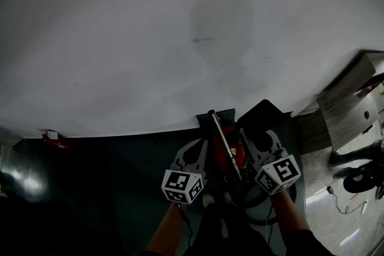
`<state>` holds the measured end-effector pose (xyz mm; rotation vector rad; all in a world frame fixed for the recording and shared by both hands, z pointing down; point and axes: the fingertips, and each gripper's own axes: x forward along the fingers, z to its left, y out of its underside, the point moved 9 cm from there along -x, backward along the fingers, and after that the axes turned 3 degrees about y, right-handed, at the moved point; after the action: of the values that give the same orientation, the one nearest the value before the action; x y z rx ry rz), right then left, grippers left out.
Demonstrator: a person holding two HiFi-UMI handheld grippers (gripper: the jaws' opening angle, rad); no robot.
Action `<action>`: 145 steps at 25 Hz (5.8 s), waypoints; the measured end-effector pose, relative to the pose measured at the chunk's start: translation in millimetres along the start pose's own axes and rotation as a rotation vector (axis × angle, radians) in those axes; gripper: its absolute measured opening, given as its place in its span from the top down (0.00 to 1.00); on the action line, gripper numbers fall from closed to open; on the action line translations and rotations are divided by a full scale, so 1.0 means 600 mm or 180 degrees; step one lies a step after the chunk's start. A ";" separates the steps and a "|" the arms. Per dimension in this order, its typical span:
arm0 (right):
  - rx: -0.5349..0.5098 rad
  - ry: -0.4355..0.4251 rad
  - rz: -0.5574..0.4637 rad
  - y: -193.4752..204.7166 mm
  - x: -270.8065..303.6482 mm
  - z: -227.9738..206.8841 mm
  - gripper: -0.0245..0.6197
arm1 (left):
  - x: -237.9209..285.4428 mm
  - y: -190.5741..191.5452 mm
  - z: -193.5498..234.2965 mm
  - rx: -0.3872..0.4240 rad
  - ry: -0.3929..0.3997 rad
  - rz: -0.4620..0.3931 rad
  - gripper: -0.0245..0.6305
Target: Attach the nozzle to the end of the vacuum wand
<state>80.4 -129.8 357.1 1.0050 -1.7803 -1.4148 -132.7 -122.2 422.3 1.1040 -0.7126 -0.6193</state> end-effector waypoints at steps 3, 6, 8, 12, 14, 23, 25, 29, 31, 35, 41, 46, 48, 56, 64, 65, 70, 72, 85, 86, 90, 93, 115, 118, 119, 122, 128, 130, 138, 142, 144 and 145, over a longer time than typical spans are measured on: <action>-0.0026 -0.0066 -0.0012 0.005 0.035 -0.016 0.82 | 0.024 0.017 0.026 -0.0054 -0.0077 0.0004 0.96; -0.0030 -0.0143 -0.0029 0.015 0.069 -0.030 0.82 | 0.048 0.036 0.048 -0.0104 -0.0130 0.0018 0.96; -0.0020 -0.0175 0.0004 0.029 0.088 -0.042 0.82 | 0.065 0.051 0.060 -0.0138 -0.0151 0.0042 0.96; 0.0026 -0.0251 0.0019 0.054 0.126 -0.062 0.82 | 0.100 0.080 0.081 -0.0202 -0.0164 0.0073 0.96; 0.0074 -0.0285 0.0007 0.063 0.142 -0.068 0.82 | 0.115 0.091 0.089 -0.0242 -0.0165 0.0087 0.96; 0.0065 -0.0326 0.0041 0.066 0.184 -0.090 0.82 | 0.162 0.123 0.122 -0.0380 -0.0085 0.0125 0.91; 0.0018 -0.0326 0.0068 0.064 0.189 -0.093 0.82 | 0.176 0.137 0.126 -0.0408 -0.0041 0.0192 0.81; 0.0004 -0.0361 0.0061 0.057 0.199 -0.095 0.82 | 0.212 0.174 0.130 -0.0540 0.0019 0.0335 0.69; -0.0074 -0.0369 0.0127 0.057 0.202 -0.098 0.82 | 0.228 0.189 0.131 -0.0622 0.0022 0.0387 0.67; -0.0150 -0.0428 0.0224 0.058 0.209 -0.098 0.82 | 0.247 0.208 0.135 -0.0722 0.0020 0.0451 0.65; -0.0126 -0.0479 0.0313 0.065 0.220 -0.098 0.82 | 0.257 0.213 0.139 -0.0705 0.0076 0.0467 0.71; -0.0115 -0.0541 0.0340 0.068 0.227 -0.094 0.82 | 0.259 0.212 0.135 -0.0713 0.0123 0.0432 0.75; -0.0105 -0.0589 0.0358 0.067 0.231 -0.092 0.82 | 0.257 0.212 0.132 -0.0703 0.0144 0.0427 0.75; -0.0157 -0.0719 0.0604 0.069 0.235 -0.090 0.82 | 0.253 0.205 0.109 -0.0592 0.0235 0.0448 0.76; 0.0065 -0.0730 0.0759 0.080 0.240 -0.106 0.82 | 0.254 0.197 0.094 -0.0489 0.0302 0.0467 0.76; 0.0066 -0.0742 0.0772 0.081 0.242 -0.107 0.82 | 0.254 0.196 0.093 -0.0473 0.0303 0.0477 0.76; -0.0103 -0.0862 0.0914 0.074 0.250 -0.100 0.82 | 0.253 0.192 0.087 -0.0310 0.0304 0.0530 0.75; -0.0221 -0.0919 0.0988 0.070 0.255 -0.092 0.82 | 0.252 0.191 0.086 -0.0295 0.0306 0.0541 0.75; -0.0567 -0.1251 0.1296 0.068 0.288 -0.058 0.82 | 0.245 0.189 0.087 -0.0173 0.0303 0.0623 0.75; -0.0517 -0.1233 0.1298 0.068 0.291 -0.061 0.82 | 0.246 0.188 0.085 -0.0150 0.0306 0.0624 0.75; -0.0424 -0.1172 0.1297 0.072 0.294 -0.064 0.82 | 0.243 0.192 0.091 -0.0250 0.0261 0.0601 0.75; -0.0593 -0.1203 0.1252 0.072 0.277 -0.058 0.82 | 0.242 0.193 0.096 -0.0281 0.0261 0.0612 0.75; -0.0373 -0.1207 0.1333 0.077 0.310 -0.065 0.82 | 0.244 0.192 0.095 -0.0224 0.0286 0.0589 0.75; -0.0617 -0.1353 0.1428 0.079 0.318 -0.045 0.82 | 0.248 0.189 0.088 -0.0177 0.0310 0.0595 0.75; -0.0585 -0.1363 0.1442 0.080 0.321 -0.047 0.82 | 0.248 0.188 0.086 -0.0174 0.0313 0.0587 0.75; -0.0377 -0.1328 0.1440 0.083 0.331 -0.061 0.82 | 0.250 0.188 0.078 -0.0178 0.0326 0.0556 0.75; 0.0037 -0.1198 0.1380 0.089 0.334 -0.089 0.82 | 0.247 0.194 0.088 -0.0284 0.0289 0.0538 0.75; 0.0156 -0.1155 0.1353 0.093 0.332 -0.096 0.82 | 0.242 0.196 0.091 -0.0286 0.0288 0.0552 0.75; -0.0349 -0.1374 0.1388 0.092 0.336 -0.057 0.82 | 0.247 0.195 0.092 -0.0235 0.0300 0.0579 0.75; -0.0079 -0.1311 0.1401 0.100 0.342 -0.072 0.82 | 0.244 0.195 0.089 -0.0244 0.0304 0.0559 0.75; 0.0055 -0.1260 0.1391 0.103 0.343 -0.081 0.82 | 0.241 0.196 0.089 -0.0248 0.0319 0.0555 0.75; 0.0057 -0.1253 0.1379 0.103 0.344 -0.080 0.82 | 0.240 0.196 0.091 -0.0257 0.0315 0.0552 0.75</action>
<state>7.6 -324.0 432.7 0.3203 -2.1308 -1.3762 -73.2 -222.6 577.0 0.9797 -0.6837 -0.4391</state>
